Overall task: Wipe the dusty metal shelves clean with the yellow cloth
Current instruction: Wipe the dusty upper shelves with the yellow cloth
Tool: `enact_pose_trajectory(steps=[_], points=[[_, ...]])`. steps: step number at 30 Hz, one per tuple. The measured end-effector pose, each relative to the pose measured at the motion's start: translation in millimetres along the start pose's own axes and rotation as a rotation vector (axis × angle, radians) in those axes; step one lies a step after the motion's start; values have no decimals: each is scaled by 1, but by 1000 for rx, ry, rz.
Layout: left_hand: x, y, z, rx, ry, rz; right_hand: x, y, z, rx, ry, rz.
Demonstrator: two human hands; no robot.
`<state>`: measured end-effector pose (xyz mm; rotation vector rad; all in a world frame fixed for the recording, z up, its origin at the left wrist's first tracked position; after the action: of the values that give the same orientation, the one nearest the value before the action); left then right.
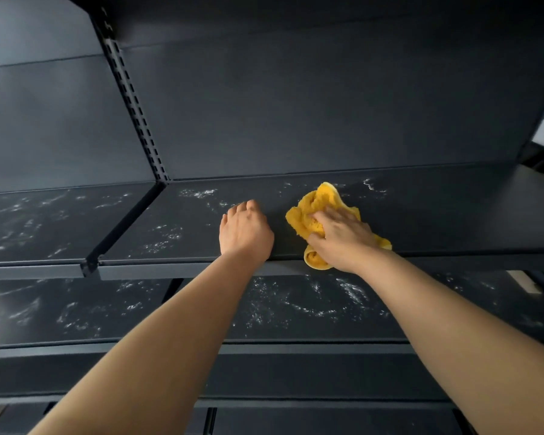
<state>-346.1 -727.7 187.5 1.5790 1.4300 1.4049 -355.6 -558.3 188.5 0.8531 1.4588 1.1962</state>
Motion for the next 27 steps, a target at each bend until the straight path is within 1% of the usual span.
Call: enact_pose_trajectory(steps=[6, 10, 21, 27], points=[[37, -1, -2, -128, -84, -4, 13, 5, 14, -10, -124, -22], [47, -3, -6, -183, -74, -66, 33, 15, 24, 14, -234, -37], [91, -13, -15, -197, -156, -8, 87, 27, 15, 66, -366, -60], [103, -20, -30, -191, -144, 0, 133, 31, -8, 66, -427, -75]])
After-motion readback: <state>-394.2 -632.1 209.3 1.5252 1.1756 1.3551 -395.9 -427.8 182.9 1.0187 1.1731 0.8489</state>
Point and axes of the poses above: each hand's wrist, its own z-axis away from the middle knuckle, its own y-axis out of the back of the hand, x = y × z, the point moved 1 cm from there along -z, towards the middle knuckle, and after that the axes turned 3 degrees about -y, right-handed, at the moved point
